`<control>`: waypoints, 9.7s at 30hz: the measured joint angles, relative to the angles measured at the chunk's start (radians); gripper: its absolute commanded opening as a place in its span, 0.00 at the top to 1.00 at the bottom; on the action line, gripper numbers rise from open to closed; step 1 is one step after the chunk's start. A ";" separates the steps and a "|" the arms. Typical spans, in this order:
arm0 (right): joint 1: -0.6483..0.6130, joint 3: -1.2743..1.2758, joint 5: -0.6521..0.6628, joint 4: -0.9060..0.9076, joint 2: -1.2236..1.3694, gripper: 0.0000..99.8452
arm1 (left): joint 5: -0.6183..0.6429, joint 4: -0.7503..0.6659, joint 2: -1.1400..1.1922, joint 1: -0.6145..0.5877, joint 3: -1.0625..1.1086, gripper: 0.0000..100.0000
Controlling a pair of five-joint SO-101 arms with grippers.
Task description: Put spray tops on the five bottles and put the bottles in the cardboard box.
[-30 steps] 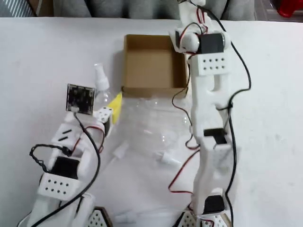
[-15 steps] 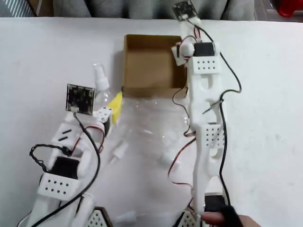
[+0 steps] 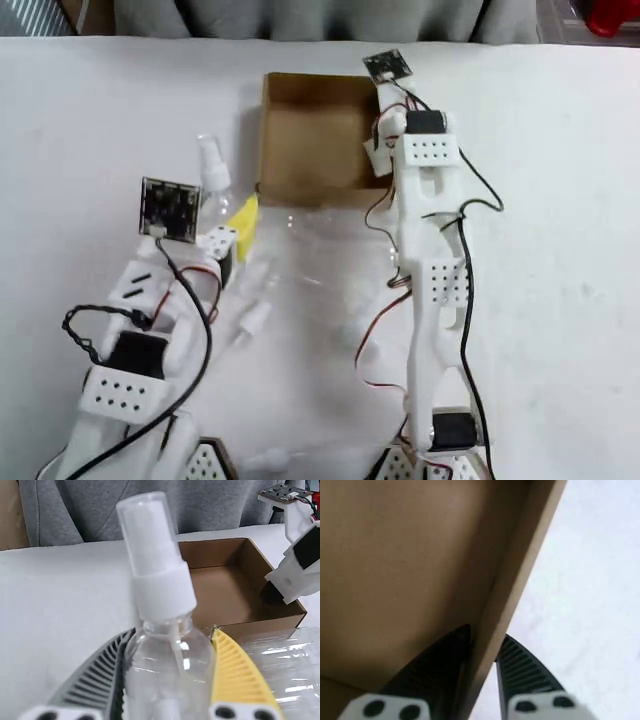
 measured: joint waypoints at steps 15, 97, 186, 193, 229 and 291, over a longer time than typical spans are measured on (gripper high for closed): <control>-0.055 -0.008 0.213 0.287 -0.041 0.98 | 0.000 0.000 0.000 -0.005 0.000 0.94; -0.367 1.811 -0.118 -0.206 -1.803 0.98 | 0.117 -0.152 0.387 -0.005 -0.284 0.98; 0.149 2.285 -0.238 -1.063 -1.703 0.98 | 0.117 -0.612 1.301 0.087 -0.773 0.98; 0.157 2.229 -0.238 -1.063 -1.619 0.98 | 0.120 -0.655 1.464 0.052 -0.865 0.98; 0.157 2.222 -0.235 -1.063 -1.610 0.98 | -0.011 -1.005 1.783 0.061 -0.976 0.92; 0.141 2.222 -0.187 -1.057 -1.610 0.98 | -0.103 -0.442 0.961 0.064 -0.451 0.71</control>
